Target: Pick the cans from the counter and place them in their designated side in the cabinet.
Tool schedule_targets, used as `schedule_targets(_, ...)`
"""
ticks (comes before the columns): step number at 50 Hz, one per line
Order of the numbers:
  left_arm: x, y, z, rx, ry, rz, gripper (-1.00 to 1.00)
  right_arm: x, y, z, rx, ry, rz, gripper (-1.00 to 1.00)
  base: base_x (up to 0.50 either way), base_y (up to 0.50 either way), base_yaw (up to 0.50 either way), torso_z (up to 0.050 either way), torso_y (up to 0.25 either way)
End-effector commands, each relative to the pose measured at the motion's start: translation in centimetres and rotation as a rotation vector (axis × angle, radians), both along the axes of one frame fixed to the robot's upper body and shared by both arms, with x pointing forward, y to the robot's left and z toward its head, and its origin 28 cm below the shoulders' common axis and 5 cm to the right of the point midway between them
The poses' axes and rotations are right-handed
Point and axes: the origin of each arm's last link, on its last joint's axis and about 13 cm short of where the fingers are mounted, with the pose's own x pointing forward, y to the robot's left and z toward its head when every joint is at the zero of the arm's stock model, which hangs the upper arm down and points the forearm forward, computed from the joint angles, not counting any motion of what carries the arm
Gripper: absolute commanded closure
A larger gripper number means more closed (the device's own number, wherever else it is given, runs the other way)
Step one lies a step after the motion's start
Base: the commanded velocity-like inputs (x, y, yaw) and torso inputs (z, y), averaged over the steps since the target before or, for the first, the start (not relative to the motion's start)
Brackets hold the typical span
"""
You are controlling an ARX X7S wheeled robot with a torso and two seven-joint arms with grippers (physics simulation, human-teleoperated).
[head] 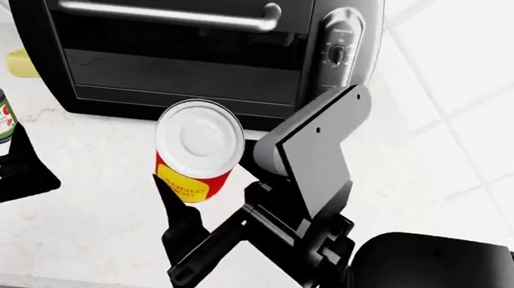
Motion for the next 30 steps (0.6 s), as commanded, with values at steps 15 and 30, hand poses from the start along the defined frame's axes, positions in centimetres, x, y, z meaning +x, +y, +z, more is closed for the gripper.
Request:
schedule_targets(15,2.5,1.3,-0.3,0.111,0.112,0.087,-1.0,-0.1,-0.2,-0.5,0.027,0.006,0.004,1.0,0.0,0.0,0.0,0.0,0.0)
schedule_targets(30,3.8,2.0,-1.3,0.086,0.148,0.1,-1.0,-0.1,-0.1,-0.5,0.026,0.011,0.019,1.0,0.0,0.0,0.0,0.0,0.001)
